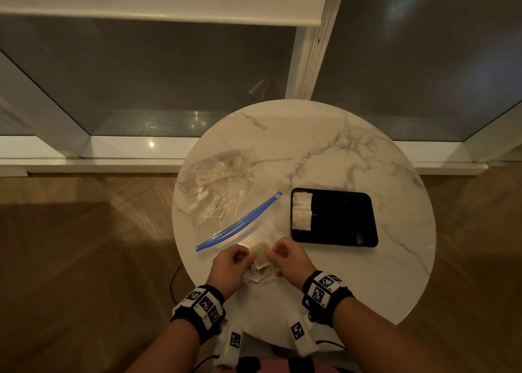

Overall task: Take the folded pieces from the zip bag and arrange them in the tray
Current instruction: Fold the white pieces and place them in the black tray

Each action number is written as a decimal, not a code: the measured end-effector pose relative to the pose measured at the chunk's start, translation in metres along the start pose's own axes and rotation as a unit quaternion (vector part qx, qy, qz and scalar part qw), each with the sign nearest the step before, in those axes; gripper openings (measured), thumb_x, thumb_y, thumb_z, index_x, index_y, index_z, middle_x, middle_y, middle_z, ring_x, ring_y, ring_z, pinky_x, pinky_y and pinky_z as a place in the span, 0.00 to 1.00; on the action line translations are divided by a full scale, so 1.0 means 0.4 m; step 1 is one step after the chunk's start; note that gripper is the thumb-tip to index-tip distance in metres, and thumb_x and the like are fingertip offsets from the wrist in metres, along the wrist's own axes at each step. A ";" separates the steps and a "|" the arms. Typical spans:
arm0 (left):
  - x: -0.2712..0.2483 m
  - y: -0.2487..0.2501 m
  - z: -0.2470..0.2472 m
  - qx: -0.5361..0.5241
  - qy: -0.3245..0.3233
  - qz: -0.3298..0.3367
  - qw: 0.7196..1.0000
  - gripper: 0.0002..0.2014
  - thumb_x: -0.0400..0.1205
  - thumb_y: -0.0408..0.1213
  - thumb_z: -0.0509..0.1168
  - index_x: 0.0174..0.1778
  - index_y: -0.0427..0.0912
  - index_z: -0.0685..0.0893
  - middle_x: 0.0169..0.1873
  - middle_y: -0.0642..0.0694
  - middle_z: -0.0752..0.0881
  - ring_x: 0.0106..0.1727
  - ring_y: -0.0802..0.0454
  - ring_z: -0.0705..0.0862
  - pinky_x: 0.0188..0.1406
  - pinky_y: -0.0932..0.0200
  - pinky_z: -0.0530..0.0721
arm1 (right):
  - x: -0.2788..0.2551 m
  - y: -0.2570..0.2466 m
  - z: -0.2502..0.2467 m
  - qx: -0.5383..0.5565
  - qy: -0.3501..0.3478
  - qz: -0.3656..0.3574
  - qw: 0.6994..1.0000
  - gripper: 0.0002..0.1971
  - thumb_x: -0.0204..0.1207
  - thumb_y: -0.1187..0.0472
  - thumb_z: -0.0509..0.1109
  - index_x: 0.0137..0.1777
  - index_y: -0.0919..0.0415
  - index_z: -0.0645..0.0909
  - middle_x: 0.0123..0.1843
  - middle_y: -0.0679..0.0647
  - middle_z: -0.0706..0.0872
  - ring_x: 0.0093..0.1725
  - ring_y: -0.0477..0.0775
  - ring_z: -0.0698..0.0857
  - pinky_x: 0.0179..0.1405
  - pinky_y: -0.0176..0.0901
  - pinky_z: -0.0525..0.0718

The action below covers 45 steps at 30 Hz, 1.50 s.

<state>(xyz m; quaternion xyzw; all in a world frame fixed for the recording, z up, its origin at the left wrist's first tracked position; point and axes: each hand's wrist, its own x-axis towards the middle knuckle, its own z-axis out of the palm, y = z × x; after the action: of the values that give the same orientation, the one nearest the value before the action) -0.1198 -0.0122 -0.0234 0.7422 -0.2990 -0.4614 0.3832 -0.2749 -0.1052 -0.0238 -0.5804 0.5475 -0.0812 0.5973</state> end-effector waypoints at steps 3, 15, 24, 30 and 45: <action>-0.003 0.010 0.000 0.000 0.012 0.015 1.000 0.03 0.84 0.36 0.70 0.45 0.42 0.88 0.38 0.44 0.91 0.40 0.50 0.89 0.43 0.59 0.86 | 0.001 0.008 -0.014 -0.066 -0.012 -0.021 0.998 0.09 0.71 0.54 0.77 0.35 0.44 0.79 0.34 0.49 0.85 0.35 0.48 0.83 0.37 0.50 0.87; -0.030 0.069 0.035 0.019 -0.032 0.056 0.998 0.03 0.86 0.38 0.68 0.50 0.49 0.87 0.41 0.49 0.91 0.43 0.59 0.88 0.46 0.64 0.85 | -0.036 -0.041 -0.076 0.028 0.003 -0.084 0.996 0.05 0.78 0.64 0.74 0.42 0.54 0.84 0.36 0.51 0.88 0.34 0.42 0.85 0.34 0.36 0.84; -0.040 0.123 0.065 0.102 -0.025 0.104 0.989 0.05 0.87 0.38 0.65 0.47 0.49 0.84 0.40 0.52 0.88 0.42 0.64 0.85 0.42 0.70 0.82 | -0.054 -0.031 -0.113 -0.105 0.009 -0.143 0.984 0.03 0.79 0.55 0.71 0.46 0.47 0.80 0.41 0.44 0.84 0.40 0.41 0.81 0.41 0.35 0.80; -0.034 0.149 0.084 0.164 -0.001 0.139 0.977 0.07 0.89 0.39 0.60 0.47 0.51 0.81 0.43 0.56 0.84 0.46 0.61 0.82 0.49 0.56 0.84 | -0.057 -0.027 -0.120 -0.180 0.027 -0.175 0.968 0.05 0.79 0.52 0.70 0.42 0.43 0.81 0.41 0.43 0.80 0.40 0.40 0.79 0.41 0.33 0.76; -0.032 0.206 0.123 0.142 -0.020 0.140 0.980 0.09 0.88 0.36 0.60 0.43 0.52 0.79 0.39 0.54 0.84 0.42 0.59 0.83 0.45 0.56 0.84 | -0.076 -0.097 -0.208 -0.179 0.034 -0.197 0.963 0.03 0.76 0.57 0.74 0.46 0.50 0.88 0.42 0.41 0.84 0.43 0.37 0.82 0.43 0.27 0.79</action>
<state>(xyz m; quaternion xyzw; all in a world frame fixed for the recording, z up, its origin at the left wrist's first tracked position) -0.1772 -0.0600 0.0381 0.7307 -0.4701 -0.3705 0.3284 -0.3281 -0.1453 0.0465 -0.7713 0.4480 -0.1177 0.4364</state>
